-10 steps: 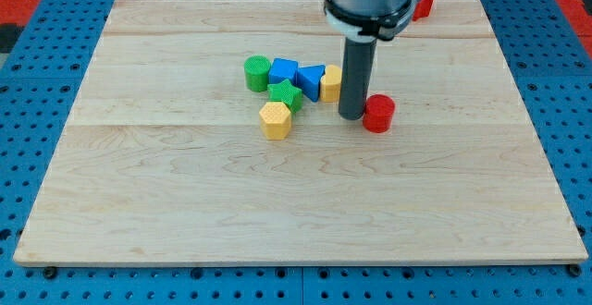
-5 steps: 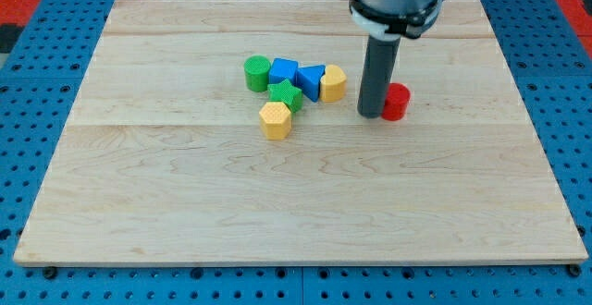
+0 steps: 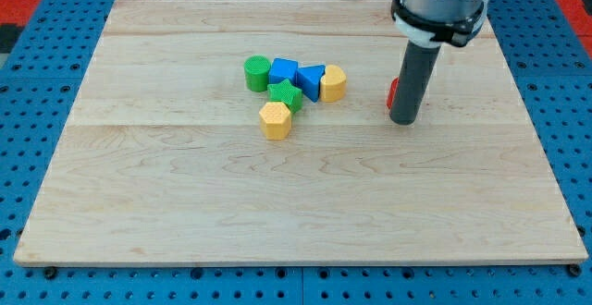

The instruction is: Move the red circle towards red stars

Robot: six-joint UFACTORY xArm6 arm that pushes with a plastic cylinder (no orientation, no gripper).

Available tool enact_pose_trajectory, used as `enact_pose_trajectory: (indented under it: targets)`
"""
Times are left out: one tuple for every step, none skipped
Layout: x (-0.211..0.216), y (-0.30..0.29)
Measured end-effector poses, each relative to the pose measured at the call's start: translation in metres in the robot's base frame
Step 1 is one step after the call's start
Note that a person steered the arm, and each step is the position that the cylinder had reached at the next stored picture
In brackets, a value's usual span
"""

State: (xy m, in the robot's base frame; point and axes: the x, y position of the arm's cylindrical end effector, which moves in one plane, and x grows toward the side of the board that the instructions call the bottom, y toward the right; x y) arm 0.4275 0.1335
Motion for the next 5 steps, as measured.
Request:
enact_pose_trajectory:
  targets:
    - [-0.020,0.009]
    - [-0.012,0.009]
    - [-0.010,0.016]
    - [-0.042,0.017]
    - [-0.076,0.017]
